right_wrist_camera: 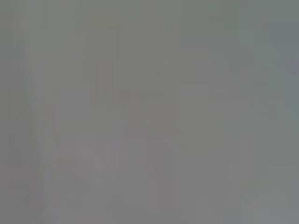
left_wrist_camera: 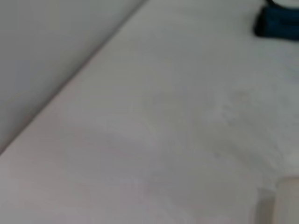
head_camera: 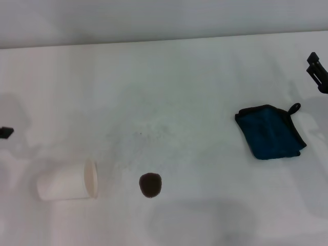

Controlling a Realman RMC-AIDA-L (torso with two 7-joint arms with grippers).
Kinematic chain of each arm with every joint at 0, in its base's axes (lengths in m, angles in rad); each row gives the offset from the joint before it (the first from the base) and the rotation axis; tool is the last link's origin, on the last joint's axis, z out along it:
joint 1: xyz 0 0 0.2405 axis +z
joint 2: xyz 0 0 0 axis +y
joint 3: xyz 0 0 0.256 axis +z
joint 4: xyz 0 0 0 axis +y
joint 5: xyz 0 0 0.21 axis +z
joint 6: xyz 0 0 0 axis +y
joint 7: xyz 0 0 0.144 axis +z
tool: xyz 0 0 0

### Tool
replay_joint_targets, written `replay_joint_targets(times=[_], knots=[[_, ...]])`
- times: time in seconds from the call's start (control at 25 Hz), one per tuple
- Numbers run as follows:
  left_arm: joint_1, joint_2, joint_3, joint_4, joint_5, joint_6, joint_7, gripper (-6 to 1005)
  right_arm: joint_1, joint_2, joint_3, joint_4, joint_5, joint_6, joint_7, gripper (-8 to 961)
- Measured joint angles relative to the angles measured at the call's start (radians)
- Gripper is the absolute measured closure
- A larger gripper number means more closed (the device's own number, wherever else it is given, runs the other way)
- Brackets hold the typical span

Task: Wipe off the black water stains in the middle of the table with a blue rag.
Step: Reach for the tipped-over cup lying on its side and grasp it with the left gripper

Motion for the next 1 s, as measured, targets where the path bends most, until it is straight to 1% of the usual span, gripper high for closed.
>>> replay_joint_targets(times=[0.04, 0.12, 0.2, 0.28, 0.32, 0.36, 0.56, 1.0], knots=[[-0.004, -0.001, 0.000, 0.001, 0.007, -0.002, 0.003, 134, 0.000, 0.000, 0.000, 0.003, 0.000, 0.004, 0.000, 129], [-0.033, -0.013, 0.000, 0.012, 0.052, -0.014, 0.024, 134, 0.001, 0.000, 0.000, 0.010, 0.000, 0.016, 0.000, 130], [-0.054, -0.023, 0.000, 0.041, 0.087, -0.025, 0.037, 134, 0.000, 0.000, 0.000, 0.017, 0.000, 0.024, 0.000, 130], [-0.072, -0.027, 0.000, 0.092, 0.119, -0.033, 0.039, 134, -0.004, 0.000, -0.001, 0.021, -0.001, 0.031, 0.000, 130], [-0.072, -0.027, 0.000, 0.092, 0.119, -0.033, 0.039, 134, -0.007, 0.000, -0.002, 0.022, -0.001, 0.036, 0.000, 130], [-0.081, -0.028, -0.001, 0.128, 0.133, -0.039, 0.036, 133, -0.011, 0.000, -0.003, 0.025, -0.001, 0.040, 0.000, 131], [-0.089, -0.029, -0.001, 0.201, 0.169, -0.055, 0.029, 132, -0.024, -0.002, -0.011, 0.032, -0.007, 0.068, 0.000, 132], [-0.083, -0.033, -0.002, 0.341, 0.225, -0.105, -0.029, 130, -0.031, -0.005, -0.013, 0.024, -0.011, 0.081, 0.000, 134]])
